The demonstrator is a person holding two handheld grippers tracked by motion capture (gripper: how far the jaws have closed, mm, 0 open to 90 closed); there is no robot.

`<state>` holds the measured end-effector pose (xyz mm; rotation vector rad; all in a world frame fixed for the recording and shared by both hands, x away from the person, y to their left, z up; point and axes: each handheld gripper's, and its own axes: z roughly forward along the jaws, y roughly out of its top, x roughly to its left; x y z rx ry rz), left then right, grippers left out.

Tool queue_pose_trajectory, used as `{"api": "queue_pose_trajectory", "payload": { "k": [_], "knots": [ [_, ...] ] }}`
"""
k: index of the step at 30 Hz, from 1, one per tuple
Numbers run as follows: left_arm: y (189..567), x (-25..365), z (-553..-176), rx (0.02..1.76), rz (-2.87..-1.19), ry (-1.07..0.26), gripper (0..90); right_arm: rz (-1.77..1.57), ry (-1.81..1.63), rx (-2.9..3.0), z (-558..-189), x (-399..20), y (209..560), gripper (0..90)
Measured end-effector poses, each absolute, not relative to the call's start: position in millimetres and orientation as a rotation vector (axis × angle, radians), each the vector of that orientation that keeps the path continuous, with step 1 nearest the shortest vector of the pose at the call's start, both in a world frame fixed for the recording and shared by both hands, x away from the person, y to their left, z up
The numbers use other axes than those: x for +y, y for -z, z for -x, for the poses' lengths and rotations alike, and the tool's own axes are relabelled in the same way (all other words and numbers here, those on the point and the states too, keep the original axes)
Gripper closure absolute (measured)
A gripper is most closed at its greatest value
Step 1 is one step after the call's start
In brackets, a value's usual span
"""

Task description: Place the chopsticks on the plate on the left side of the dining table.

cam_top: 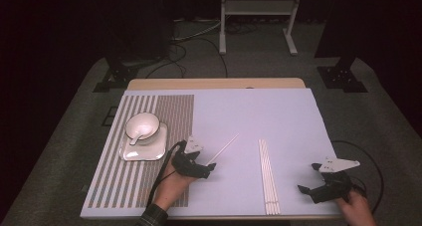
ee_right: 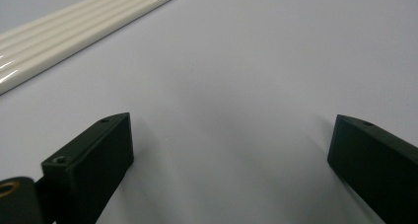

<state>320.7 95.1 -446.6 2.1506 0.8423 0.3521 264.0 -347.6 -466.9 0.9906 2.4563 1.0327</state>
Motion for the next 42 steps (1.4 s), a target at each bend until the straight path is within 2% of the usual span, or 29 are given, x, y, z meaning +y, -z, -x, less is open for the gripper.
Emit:
{"api": "queue_pose_trajectory", "payload": {
  "k": [3,15,26,30,42],
  "knots": [
    [449.3,89.9,-322.6,0.841,-2.171,-0.349,23.0,-0.990,-1.032,2.456,-264.0,-347.6,466.9,2.2],
    [452.0,89.4,-323.4,0.850,-2.179,-0.333,47.7,-0.991,-1.032,2.456,-264.0,-347.6,466.9,2.2],
    [455.0,84.9,-322.0,0.833,-2.192,-0.347,64.2,-0.990,-1.033,2.456,-264.0,-347.6,467.0,2.2],
    [455.0,85.4,-321.8,0.841,-2.187,-0.345,68.5,-0.990,-1.032,2.456,-263.9,-347.6,467.0,2.2],
    [455.4,85.4,-322.5,0.853,-2.181,-0.356,73.8,-0.990,-1.032,2.456,-263.9,-347.6,466.9,2.2]
  ]
}}
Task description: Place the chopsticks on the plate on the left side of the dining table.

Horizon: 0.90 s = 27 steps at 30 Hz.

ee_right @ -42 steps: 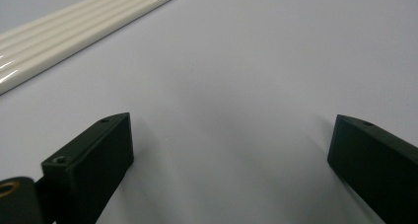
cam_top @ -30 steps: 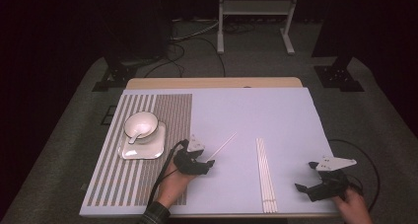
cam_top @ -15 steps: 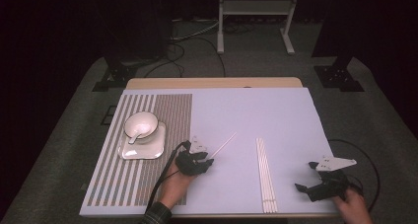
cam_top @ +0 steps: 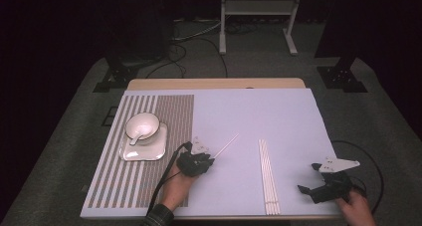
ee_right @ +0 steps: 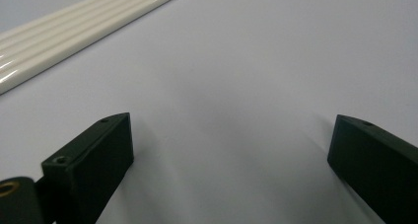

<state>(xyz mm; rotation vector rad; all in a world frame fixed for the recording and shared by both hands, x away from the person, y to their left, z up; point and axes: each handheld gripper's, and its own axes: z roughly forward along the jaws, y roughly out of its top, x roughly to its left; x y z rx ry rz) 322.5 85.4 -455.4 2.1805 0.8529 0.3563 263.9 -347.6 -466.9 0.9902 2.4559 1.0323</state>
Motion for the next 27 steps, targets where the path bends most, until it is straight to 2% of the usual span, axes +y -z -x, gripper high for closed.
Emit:
{"api": "queue_pose_trajectory", "payload": {
  "k": [13,27],
  "knots": [
    [455.1,85.5,-321.7,0.861,-2.181,-0.345,82.5,-0.990,-1.032,2.456,-263.9,-347.6,467.0,2.2],
    [455.0,85.5,-321.6,0.870,-2.181,-0.341,83.7,-0.989,-1.032,2.455,-263.8,-347.5,467.0,2.2]
  ]
}}
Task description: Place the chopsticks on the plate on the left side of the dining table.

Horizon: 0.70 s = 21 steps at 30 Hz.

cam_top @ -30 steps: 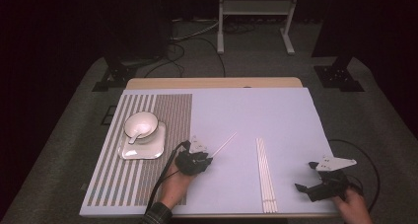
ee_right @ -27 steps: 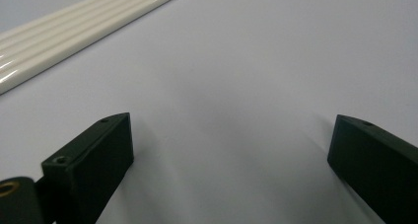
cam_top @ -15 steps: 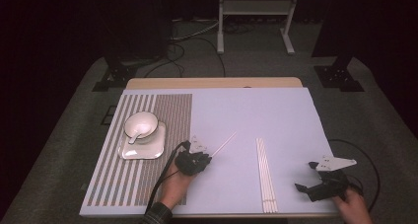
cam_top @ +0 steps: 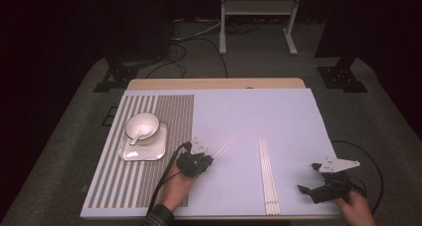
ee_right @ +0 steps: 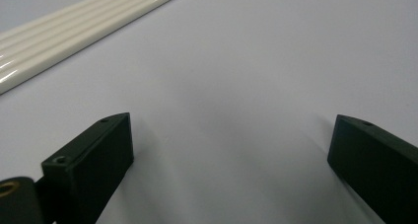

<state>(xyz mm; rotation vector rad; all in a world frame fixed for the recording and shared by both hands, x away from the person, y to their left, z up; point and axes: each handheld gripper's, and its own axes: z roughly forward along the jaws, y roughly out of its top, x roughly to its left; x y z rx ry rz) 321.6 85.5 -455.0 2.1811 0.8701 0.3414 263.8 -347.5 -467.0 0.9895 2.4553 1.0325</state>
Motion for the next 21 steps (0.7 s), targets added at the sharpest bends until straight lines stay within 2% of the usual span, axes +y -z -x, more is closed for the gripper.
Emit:
{"api": "queue_pose_trajectory", "payload": {
  "k": [21],
  "knots": [
    [451.3,89.9,-321.7,0.836,-2.187,-0.316,84.1,-0.989,-1.033,2.455,-263.8,-347.5,467.0,2.2]
  ]
}}
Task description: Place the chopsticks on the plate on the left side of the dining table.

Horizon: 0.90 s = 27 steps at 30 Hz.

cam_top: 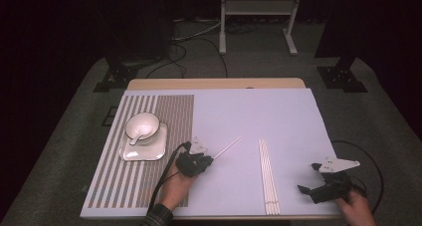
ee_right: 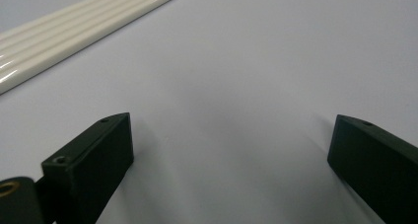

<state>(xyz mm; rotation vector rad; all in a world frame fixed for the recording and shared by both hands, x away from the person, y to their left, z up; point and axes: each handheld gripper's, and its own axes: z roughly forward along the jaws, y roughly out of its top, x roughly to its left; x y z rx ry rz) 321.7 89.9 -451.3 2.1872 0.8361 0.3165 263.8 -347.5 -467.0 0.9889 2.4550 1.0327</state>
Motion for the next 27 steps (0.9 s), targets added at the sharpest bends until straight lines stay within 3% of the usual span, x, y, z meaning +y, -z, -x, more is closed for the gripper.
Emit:
{"api": "queue_pose_trajectory", "payload": {
  "k": [27],
  "knots": [
    [437.6,105.4,-317.4,0.821,-2.146,-0.301,84.1,-0.988,-1.034,2.454,-263.7,-347.5,467.1,2.2]
  ]
}}
